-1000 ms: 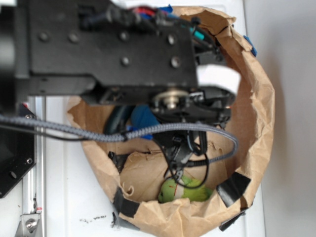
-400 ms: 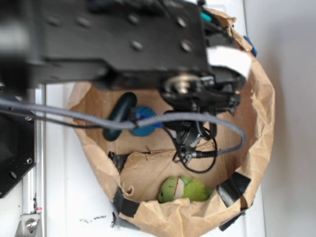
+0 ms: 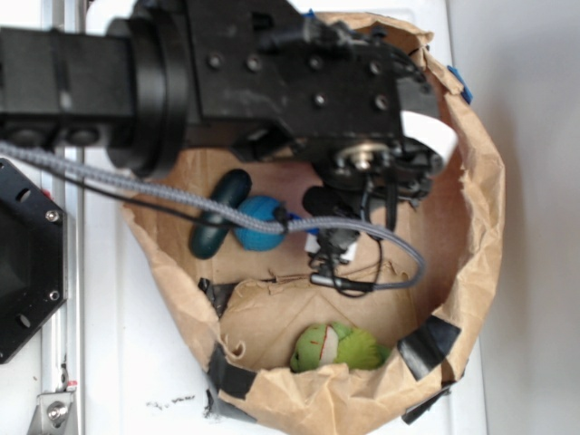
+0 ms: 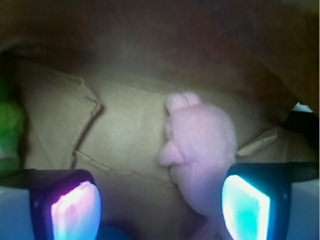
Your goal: Grab the pink bunny.
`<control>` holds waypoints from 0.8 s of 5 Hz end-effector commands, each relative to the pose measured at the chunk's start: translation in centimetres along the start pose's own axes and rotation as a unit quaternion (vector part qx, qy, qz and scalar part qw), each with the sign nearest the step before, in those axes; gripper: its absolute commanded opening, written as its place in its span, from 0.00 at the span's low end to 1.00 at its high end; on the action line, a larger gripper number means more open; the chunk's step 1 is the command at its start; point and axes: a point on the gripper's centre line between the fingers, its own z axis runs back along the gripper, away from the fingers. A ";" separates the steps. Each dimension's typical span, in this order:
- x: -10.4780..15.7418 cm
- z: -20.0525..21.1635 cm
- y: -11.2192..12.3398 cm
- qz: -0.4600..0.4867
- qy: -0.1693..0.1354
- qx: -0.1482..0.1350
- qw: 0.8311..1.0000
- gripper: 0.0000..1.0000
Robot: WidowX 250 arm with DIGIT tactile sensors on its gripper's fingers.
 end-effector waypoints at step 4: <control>0.4 -1.8 4.7 -0.007 0.014 0.016 1.000 1.00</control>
